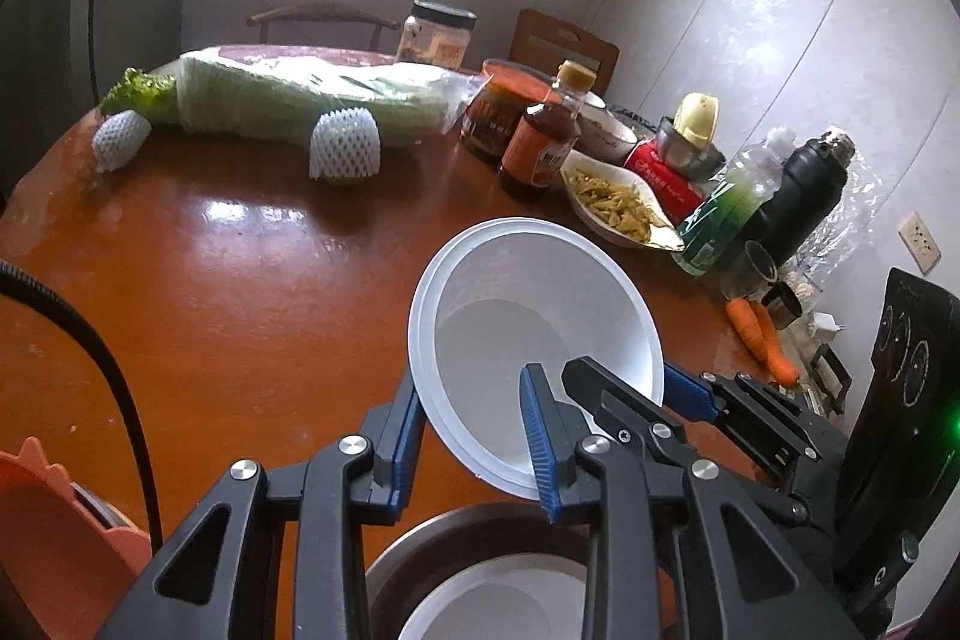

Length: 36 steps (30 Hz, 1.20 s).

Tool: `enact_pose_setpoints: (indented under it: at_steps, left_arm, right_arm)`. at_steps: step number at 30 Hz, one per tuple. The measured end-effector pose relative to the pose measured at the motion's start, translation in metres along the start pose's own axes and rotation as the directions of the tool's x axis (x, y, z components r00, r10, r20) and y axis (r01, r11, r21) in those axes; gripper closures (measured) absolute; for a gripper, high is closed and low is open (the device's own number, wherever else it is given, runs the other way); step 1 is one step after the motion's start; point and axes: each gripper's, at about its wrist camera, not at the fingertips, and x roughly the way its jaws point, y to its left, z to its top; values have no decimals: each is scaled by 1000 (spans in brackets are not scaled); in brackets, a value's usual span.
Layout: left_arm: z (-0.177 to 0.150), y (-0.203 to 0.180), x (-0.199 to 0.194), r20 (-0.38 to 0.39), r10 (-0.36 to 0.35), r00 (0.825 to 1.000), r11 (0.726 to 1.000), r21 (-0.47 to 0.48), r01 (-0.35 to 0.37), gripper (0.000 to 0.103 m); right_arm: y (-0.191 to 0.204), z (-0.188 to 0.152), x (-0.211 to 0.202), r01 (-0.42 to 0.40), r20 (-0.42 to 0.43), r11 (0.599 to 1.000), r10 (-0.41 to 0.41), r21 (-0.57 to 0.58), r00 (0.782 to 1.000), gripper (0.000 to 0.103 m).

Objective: Organize plates and bowls
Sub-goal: 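Lift the small paper bowl and carry it over the steel bowl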

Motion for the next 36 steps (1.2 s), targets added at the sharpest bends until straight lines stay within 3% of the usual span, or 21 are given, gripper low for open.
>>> enact_pose_setpoints:
  at_steps: [15, 36]
  left_arm:
    - [-22, -13, -54, 79, 7, 997, 999, 45, -10, 71]
    - [-60, -27, -97, 95, 16, 995, 995, 93, -25, 71]
  right_arm:
    - [25, -11, -51, 3, 81, 1000, -1, -23, 997, 72]
    - [50, -48, -102, -8, 122, 999, 12, -31, 992, 72]
